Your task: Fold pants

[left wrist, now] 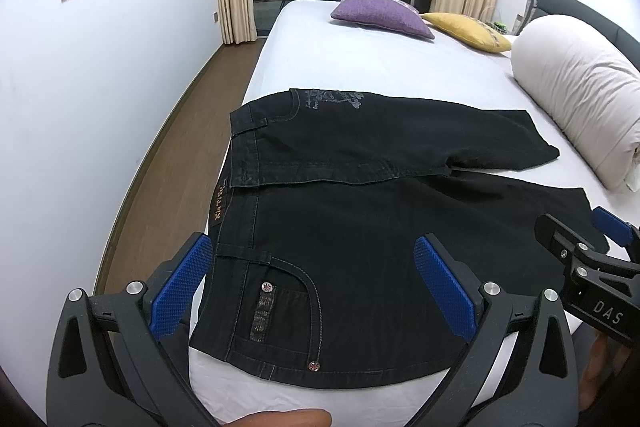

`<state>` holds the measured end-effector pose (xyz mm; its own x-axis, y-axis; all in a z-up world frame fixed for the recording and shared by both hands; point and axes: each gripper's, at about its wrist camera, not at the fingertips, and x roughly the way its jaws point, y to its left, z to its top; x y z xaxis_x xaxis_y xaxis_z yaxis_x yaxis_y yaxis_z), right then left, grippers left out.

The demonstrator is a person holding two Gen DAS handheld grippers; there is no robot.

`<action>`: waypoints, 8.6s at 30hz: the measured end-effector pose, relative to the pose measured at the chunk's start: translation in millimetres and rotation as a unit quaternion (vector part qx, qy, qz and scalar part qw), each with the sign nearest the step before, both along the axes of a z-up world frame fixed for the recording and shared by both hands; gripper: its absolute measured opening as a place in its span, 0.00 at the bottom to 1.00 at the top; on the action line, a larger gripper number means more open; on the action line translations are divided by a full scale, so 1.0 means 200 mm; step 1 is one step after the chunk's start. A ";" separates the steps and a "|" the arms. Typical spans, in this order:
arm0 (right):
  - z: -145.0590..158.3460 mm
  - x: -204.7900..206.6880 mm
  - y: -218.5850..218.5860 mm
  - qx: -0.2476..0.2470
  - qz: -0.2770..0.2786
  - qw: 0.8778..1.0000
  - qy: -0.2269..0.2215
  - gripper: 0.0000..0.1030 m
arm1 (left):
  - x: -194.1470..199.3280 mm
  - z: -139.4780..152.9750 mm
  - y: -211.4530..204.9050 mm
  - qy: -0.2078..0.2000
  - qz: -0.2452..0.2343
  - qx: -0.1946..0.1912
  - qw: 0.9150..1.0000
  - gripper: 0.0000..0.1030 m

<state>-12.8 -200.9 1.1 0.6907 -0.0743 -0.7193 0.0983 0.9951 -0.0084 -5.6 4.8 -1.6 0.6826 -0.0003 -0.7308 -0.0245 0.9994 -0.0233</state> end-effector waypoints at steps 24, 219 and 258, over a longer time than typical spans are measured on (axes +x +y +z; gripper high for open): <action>-0.03 0.12 0.02 -0.021 0.025 0.999 0.021 0.97 | 0.16 -0.06 0.11 0.014 -0.009 -0.034 0.999 1.00; -0.18 0.82 -1.60 0.232 -0.260 0.936 -0.045 0.04 | 0.46 -0.74 -0.44 0.136 -0.266 -0.017 0.954 0.21; -0.79 0.11 -2.03 0.381 -0.414 0.825 -0.046 0.02 | 0.53 -0.64 -0.52 0.172 -0.254 0.003 0.952 0.21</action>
<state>9.8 -607.0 -156.3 0.6838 -0.0986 -0.7229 0.7132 0.2992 0.6339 99.4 -99.7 -130.4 0.3165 -0.2613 -0.9119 0.4576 0.8841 -0.0946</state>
